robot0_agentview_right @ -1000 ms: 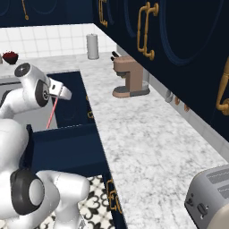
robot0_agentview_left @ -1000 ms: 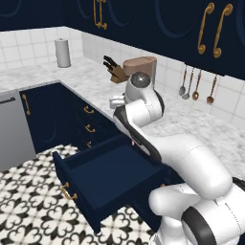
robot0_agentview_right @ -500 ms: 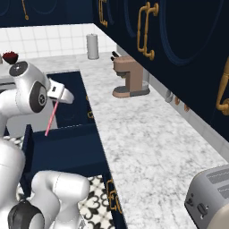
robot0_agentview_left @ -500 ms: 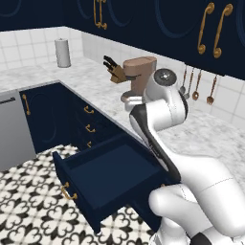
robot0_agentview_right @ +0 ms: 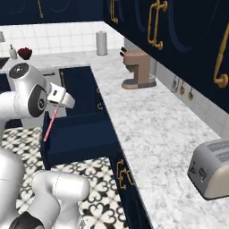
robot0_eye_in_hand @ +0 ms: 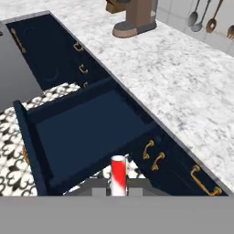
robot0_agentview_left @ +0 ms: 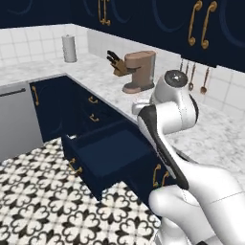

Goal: Take a straw from the drawer in front and place it inside the glass cup on the dining counter.

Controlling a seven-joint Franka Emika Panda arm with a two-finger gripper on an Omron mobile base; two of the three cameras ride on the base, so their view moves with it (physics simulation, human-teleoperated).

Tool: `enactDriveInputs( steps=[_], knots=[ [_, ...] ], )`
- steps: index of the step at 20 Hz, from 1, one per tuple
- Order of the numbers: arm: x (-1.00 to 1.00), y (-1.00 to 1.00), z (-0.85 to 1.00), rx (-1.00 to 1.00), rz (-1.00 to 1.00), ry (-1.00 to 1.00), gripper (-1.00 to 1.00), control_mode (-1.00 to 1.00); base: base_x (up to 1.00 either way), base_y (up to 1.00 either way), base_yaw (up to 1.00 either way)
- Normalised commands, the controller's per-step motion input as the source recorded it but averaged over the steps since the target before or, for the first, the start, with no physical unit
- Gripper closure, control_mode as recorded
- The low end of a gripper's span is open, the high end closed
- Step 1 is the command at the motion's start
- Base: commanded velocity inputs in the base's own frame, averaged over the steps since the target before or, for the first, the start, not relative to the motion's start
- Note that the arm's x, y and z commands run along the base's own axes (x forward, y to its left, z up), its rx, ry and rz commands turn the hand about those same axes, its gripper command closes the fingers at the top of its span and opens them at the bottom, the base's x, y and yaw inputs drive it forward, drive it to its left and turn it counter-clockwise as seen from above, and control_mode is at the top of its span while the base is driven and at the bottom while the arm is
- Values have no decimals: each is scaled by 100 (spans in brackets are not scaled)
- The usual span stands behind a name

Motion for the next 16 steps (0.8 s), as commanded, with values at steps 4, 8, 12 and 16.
enactDriveInputs(
  steps=[4, 8, 12, 16],
  knots=[
    [0, 0, 0, 0, 0, 0, 100, 100, -96, 64, 63],
    [0, 0, 0, 0, 0, 0, 100, 100, -57, 90, 78],
    [0, 0, 0, 0, 0, 0, 100, 100, -25, 100, 74],
    [0, 0, 0, 0, 0, 0, 100, 100, 0, 100, 67]
  ],
)
